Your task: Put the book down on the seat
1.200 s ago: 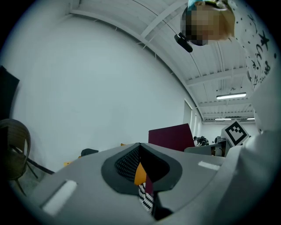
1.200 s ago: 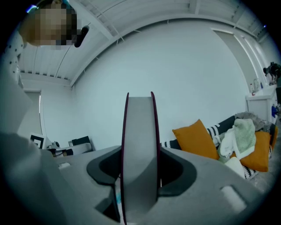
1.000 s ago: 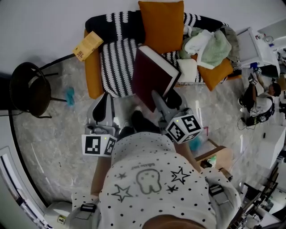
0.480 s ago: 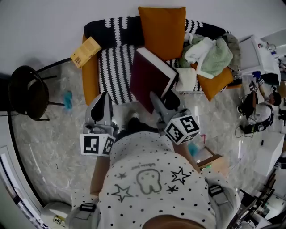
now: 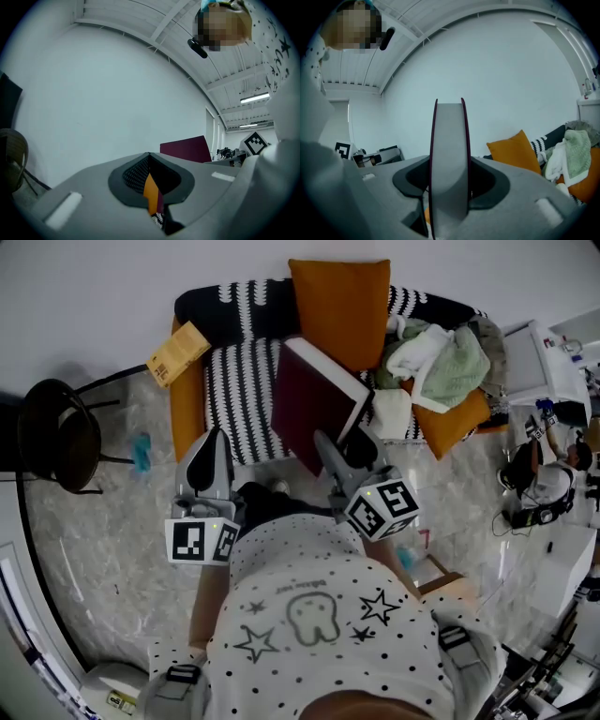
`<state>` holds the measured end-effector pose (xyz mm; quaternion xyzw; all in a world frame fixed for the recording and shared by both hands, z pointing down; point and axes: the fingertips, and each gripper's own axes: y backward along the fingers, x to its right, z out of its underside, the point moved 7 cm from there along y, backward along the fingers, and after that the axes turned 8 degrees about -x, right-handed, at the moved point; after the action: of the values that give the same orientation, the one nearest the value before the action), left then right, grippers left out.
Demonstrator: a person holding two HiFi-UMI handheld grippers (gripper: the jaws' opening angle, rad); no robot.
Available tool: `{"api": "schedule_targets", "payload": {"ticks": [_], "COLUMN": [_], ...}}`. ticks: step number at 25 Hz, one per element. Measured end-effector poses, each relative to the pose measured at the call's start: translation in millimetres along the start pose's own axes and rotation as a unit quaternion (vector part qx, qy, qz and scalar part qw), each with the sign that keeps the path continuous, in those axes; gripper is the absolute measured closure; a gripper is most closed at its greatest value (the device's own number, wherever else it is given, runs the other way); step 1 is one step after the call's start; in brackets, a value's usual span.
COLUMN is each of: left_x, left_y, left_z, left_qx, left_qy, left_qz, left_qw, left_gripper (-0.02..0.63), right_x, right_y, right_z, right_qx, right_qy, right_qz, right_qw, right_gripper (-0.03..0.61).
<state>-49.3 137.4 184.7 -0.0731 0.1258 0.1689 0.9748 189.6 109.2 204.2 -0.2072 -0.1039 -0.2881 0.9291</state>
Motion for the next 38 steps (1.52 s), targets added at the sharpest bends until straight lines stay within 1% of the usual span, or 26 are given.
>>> {"api": "schedule_targets", "payload": {"ticks": [6, 11, 17, 22, 25, 32, 38], "left_x": [2, -27, -33, -65, -83, -109, -123], "left_y": [2, -16, -23, -37, -45, -52, -48], "left_z": [2, -10, -17, -29, -35, -37, -33], "left_qx": [-0.003, -0.011, -0.011, -0.025, -0.026, -0.03, -0.036], "left_qy": [0.001, 0.007, 0.003, 0.009, 0.007, 0.007, 0.015], "left_qz": [0.002, 0.017, 0.031, 0.04, 0.046, 0.057, 0.044], "left_qw": [1.0, 0.9998, 0.9995, 0.9988, 0.9986, 0.9979, 0.9983], "left_gripper": [0.617, 0.617, 0.617, 0.617, 0.617, 0.617, 0.617], "right_x": [-2, -12, -13, -24, -29, -38, -44], "right_y": [2, -26, -30, -59, -74, -96, -106], "right_z": [4, -6, -10, -23, -27, -26, -29], "right_qx": [0.001, -0.001, 0.007, 0.009, 0.014, 0.015, 0.013], "right_qy": [-0.003, -0.009, -0.012, -0.01, -0.011, -0.018, -0.016], "right_qz": [-0.003, 0.012, 0.023, 0.031, 0.038, 0.049, 0.045], "right_qw": [1.0, 1.0, 1.0, 0.999, 0.999, 0.999, 0.999], "right_gripper": [0.356, 0.356, 0.356, 0.356, 0.356, 0.356, 0.356]}}
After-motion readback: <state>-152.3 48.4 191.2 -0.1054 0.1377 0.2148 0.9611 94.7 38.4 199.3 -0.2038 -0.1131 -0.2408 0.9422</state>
